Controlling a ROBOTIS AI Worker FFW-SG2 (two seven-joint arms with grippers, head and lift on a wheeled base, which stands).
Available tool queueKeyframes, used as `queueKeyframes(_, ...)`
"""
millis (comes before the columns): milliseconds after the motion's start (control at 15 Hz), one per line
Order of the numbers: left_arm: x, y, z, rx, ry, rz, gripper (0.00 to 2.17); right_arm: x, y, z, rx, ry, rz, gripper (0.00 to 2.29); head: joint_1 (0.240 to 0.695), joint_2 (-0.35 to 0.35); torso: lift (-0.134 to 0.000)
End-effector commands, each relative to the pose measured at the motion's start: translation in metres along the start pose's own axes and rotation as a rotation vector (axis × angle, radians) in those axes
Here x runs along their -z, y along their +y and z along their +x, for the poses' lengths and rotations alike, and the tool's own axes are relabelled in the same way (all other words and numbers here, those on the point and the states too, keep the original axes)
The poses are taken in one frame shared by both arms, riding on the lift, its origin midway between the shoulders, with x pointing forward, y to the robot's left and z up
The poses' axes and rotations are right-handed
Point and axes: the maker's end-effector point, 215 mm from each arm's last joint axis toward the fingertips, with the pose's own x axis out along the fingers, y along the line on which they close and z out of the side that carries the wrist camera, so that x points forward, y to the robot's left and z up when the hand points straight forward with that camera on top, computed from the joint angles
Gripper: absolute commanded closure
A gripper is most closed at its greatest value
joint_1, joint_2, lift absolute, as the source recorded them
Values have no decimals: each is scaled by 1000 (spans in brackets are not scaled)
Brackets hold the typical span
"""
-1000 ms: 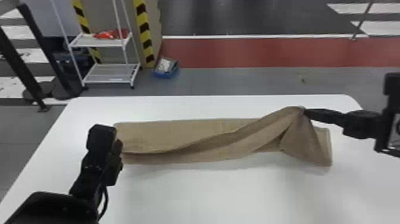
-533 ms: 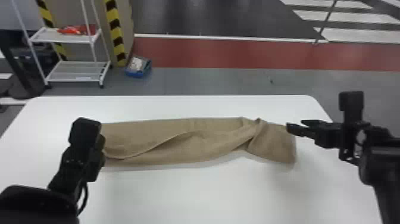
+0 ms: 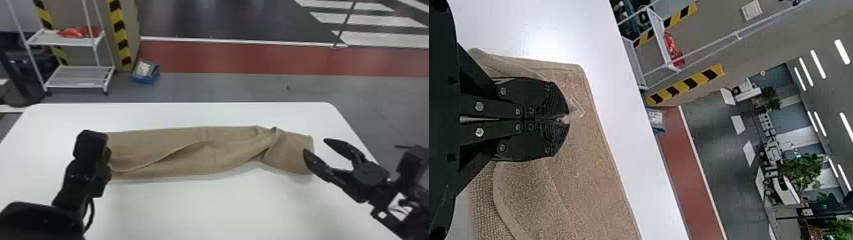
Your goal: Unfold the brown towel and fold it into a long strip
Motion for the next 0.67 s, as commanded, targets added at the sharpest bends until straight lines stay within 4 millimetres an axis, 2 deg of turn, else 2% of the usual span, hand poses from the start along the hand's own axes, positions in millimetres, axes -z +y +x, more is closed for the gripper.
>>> queueKeyframes(0,3,-2,1,4,2,0,1619,32,50,11,-35,12,-52,289,695,-55,-121)
queueKeyframes(133,4,-3,2,5,-3,2,1619,62,76,27,-36,52,-70,407,695,-9,-121)
queueKeyframes(267,5,-2,3,5,-6,2,1619,76,89,40,-6,52,-89,407,695,20,-121)
queueKeyframes(400,6,-1,2,4,-11,2,1619,81,99,53,22,59,-131,410,695,41,-121)
queueKeyframes(600,10,-1,1,4,-11,3,1619,83,97,71,85,70,-163,410,695,71,-121)
